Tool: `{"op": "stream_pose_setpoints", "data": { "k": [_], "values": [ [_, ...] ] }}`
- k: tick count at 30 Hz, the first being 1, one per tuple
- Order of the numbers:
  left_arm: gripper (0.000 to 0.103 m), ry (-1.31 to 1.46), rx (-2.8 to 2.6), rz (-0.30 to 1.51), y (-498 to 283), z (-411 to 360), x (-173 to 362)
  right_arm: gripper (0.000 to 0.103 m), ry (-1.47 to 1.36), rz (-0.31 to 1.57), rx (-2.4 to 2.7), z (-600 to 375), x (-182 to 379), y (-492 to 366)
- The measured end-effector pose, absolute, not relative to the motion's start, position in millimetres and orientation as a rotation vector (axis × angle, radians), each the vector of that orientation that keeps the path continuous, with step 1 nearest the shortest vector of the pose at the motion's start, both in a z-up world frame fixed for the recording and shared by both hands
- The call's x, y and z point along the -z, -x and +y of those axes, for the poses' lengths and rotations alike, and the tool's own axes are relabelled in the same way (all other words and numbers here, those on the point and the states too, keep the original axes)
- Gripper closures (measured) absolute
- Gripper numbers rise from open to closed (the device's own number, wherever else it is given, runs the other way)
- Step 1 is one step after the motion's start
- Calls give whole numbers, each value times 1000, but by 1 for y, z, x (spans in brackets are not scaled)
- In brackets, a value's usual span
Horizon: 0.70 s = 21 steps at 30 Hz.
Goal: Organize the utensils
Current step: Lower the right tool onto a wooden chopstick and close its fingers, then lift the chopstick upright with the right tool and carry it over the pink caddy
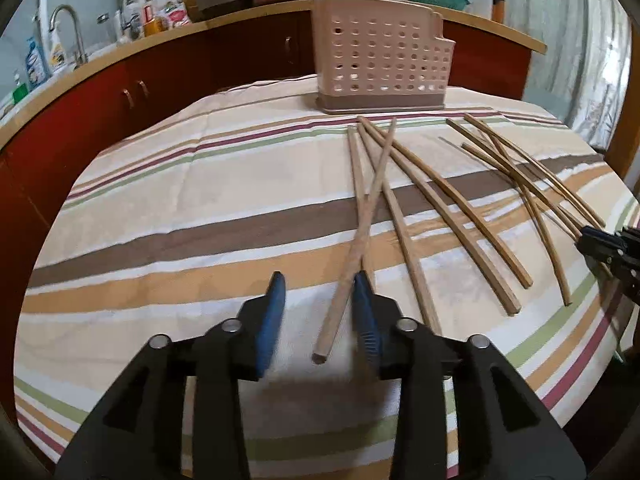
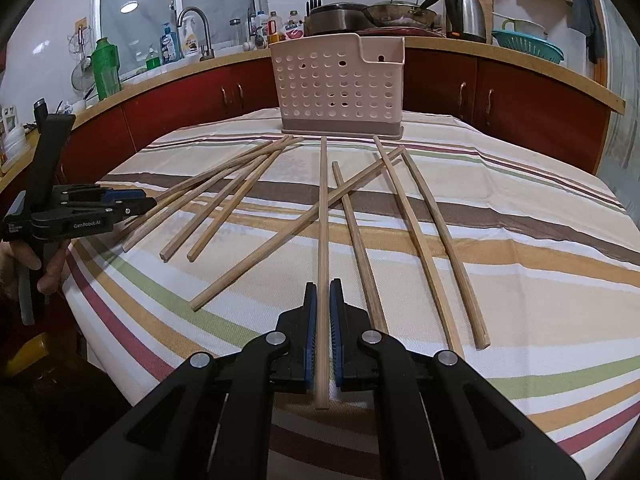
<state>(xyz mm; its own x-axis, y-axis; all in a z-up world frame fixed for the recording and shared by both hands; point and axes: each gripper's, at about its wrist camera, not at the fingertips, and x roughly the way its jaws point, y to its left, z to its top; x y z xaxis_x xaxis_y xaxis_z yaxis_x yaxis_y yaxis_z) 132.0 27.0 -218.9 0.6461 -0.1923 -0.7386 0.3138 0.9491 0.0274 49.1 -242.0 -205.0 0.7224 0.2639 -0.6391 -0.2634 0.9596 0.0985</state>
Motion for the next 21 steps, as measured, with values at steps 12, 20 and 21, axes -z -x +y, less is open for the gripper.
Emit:
{"op": "stream_pose_setpoints", "data": {
  "k": [12, 20, 21],
  "values": [
    [96, -167, 311, 800, -118, 24, 219, 96, -34, 704, -284, -248, 205, -48],
    [96, -179, 282, 724, -104, 24, 198, 96, -33, 669, -277, -249, 195, -41],
    [96, -181, 279, 714, -101, 24, 195, 96, -32, 664, -277, -249, 193, -40]
  ]
}}
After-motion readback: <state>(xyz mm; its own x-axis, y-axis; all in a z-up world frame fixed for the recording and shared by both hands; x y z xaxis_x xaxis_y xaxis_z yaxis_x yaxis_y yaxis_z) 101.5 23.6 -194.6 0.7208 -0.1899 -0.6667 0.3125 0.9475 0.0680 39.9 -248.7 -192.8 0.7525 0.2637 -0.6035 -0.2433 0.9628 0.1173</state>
